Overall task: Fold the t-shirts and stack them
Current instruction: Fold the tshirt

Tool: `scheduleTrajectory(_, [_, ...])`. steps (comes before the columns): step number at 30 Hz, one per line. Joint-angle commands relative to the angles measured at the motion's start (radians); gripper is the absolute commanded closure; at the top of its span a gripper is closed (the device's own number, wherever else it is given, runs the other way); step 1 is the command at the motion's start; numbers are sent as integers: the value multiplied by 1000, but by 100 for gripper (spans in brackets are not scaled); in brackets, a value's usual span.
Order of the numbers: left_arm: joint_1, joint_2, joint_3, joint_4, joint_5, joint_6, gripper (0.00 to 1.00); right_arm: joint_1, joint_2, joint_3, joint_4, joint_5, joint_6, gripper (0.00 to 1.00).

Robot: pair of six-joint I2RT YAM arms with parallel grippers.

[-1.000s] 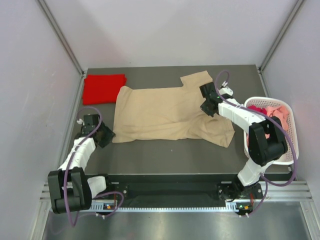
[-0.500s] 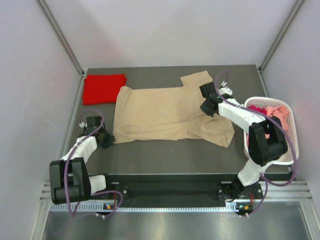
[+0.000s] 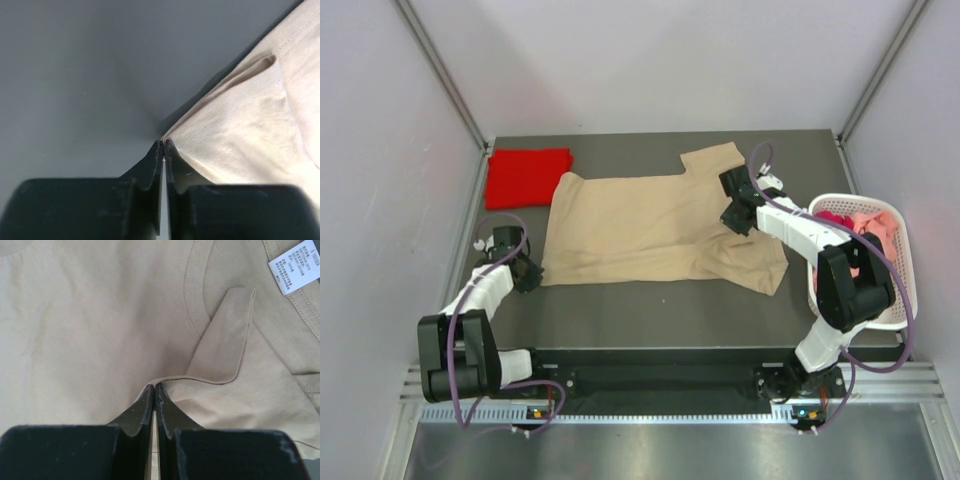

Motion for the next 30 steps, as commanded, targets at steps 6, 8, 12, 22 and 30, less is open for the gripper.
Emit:
scheduleTrajectory(6, [0, -13, 149, -62, 59, 47, 39, -7, 10, -6, 10, -61, -52, 100])
scheduleTrajectory(8, [2, -33, 192, -29, 84, 99, 48, -4, 10, -6, 13, -72, -55, 100])
scheduleTrajectory(12, [0, 57, 285, -31, 108, 130, 53, -1, 2, -23, 24, -77, -60, 100])
scheduleTrajectory(22, [-102, 376, 520, -208, 98, 322, 57, 1, 30, -21, 42, -87, -78, 100])
scheduleTrajectory(30, [-116, 456, 560, -239, 1, 394, 55, -1, 27, -27, 48, -84, -92, 100])
